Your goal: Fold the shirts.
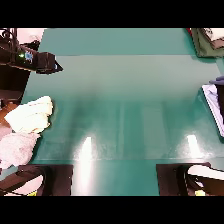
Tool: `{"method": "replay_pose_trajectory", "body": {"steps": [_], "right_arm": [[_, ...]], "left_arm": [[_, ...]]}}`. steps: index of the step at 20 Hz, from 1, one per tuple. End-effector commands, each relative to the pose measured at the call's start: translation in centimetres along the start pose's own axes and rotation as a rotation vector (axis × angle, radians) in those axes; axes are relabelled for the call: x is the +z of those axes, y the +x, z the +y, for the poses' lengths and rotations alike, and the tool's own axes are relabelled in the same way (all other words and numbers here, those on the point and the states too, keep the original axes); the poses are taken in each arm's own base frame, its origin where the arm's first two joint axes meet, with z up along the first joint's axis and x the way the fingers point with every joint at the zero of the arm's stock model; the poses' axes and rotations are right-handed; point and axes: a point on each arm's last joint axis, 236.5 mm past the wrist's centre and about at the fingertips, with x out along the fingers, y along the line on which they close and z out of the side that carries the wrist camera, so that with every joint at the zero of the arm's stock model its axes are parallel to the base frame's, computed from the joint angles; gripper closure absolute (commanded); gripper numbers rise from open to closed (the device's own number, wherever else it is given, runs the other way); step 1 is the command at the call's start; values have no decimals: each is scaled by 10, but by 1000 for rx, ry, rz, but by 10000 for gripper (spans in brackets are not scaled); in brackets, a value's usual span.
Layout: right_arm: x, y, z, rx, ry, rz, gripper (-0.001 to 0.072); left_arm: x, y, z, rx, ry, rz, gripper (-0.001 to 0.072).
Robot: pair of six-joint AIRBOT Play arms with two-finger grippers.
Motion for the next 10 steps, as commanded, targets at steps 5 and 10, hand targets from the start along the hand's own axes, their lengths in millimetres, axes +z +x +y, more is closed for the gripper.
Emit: {"method": "replay_pose_trajectory", "body": {"steps": [5, 10], "right_arm": [[-121, -26, -75, -185, 257, 360, 272], [-157, -49, -91, -224, 437, 420, 272]], "left_arm": [[0, 0, 0, 1, 33, 0, 678], [0, 0, 0, 1, 36, -2, 677]]}}
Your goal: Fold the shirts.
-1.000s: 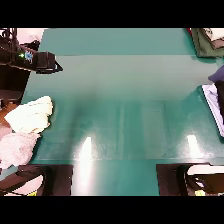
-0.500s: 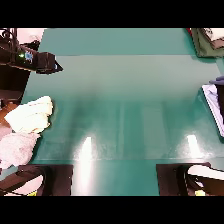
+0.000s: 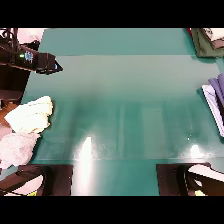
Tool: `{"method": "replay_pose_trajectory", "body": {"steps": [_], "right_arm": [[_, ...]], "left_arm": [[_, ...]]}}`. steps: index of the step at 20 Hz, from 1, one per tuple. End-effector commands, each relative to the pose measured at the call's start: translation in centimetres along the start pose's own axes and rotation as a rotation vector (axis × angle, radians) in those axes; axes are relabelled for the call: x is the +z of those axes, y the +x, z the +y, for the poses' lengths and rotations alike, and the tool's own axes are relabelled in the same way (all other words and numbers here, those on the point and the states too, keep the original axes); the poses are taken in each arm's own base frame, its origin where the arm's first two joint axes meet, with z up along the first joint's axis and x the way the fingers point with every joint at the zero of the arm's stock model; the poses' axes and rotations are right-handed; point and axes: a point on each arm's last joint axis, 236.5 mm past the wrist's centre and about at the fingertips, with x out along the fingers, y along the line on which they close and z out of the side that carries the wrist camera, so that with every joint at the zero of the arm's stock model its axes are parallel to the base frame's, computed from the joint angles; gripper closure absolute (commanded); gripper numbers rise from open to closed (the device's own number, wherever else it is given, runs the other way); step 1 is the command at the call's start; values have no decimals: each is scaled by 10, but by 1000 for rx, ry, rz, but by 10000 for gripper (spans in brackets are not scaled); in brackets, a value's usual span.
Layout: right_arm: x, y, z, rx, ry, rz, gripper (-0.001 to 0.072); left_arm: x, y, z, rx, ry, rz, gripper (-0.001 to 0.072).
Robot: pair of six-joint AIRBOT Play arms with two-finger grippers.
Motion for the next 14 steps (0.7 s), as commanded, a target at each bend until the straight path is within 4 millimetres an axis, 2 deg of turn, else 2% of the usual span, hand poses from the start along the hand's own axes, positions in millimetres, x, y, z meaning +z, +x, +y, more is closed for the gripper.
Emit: {"method": "replay_pose_trajectory", "body": {"steps": [1, 2, 5, 6, 8, 9, 10, 11, 14], "right_arm": [[-17, -9, -7, 17, 108, 25, 273], [-9, -16, 12, 93, 107, -20, 273], [11, -46, 89, 359, 71, -143, 274], [12, -58, 116, 434, 41, -168, 273], [1, -82, 171, 564, -43, -184, 282], [-10, -91, 197, 610, -98, -180, 363], [-23, -99, 221, 650, -159, -169, 608], [-37, -106, 243, 681, -223, -163, 693], [-85, -131, 301, 785, -395, -136, 694]], "left_arm": [[1, 0, 0, 1, 6, -5, 677], [1, 0, 0, 1, 5, -4, 677], [1, 0, 0, 0, -2, -7, 677], [2, 0, 0, 0, -2, -10, 677], [3, 0, 0, 0, -2, -13, 678], [3, 0, 0, 0, -2, -13, 677], [3, 0, 0, 0, -2, -13, 677], [3, 0, 0, 0, -2, -12, 677], [3, 0, 0, 0, -2, -13, 677]]}}
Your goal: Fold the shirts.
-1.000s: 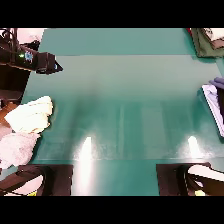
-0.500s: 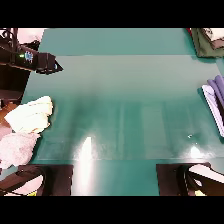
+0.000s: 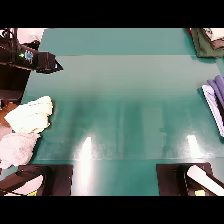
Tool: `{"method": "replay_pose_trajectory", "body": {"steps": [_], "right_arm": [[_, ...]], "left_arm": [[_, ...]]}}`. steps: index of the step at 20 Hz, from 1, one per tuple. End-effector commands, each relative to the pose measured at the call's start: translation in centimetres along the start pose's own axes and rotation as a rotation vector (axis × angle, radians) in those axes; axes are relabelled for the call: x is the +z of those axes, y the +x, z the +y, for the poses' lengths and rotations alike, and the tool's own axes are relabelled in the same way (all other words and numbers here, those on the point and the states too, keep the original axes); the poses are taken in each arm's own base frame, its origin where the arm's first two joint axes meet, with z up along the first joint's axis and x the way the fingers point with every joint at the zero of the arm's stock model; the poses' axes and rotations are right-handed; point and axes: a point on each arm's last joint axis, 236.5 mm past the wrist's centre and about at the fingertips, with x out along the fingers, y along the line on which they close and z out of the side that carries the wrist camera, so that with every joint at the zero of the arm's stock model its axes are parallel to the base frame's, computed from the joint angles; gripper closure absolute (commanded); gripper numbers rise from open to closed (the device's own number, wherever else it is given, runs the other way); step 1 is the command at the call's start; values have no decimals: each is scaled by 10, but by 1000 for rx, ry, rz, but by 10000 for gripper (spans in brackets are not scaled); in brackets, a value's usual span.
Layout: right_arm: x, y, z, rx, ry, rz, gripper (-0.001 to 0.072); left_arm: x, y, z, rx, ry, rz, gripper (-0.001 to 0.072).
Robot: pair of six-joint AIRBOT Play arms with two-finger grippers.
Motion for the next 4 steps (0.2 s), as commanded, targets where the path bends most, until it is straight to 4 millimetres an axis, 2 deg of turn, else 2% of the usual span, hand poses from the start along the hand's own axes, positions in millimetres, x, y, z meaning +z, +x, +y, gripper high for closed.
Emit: {"method": "replay_pose_trajectory", "body": {"steps": [1, 4], "right_arm": [[-33, 12, 90, 177, -160, 53, 694], [-56, 18, 130, 256, -233, 97, 694]], "left_arm": [[0, 0, 0, 1, -1, -2, 677], [0, 0, 0, 1, -1, -2, 677]]}}
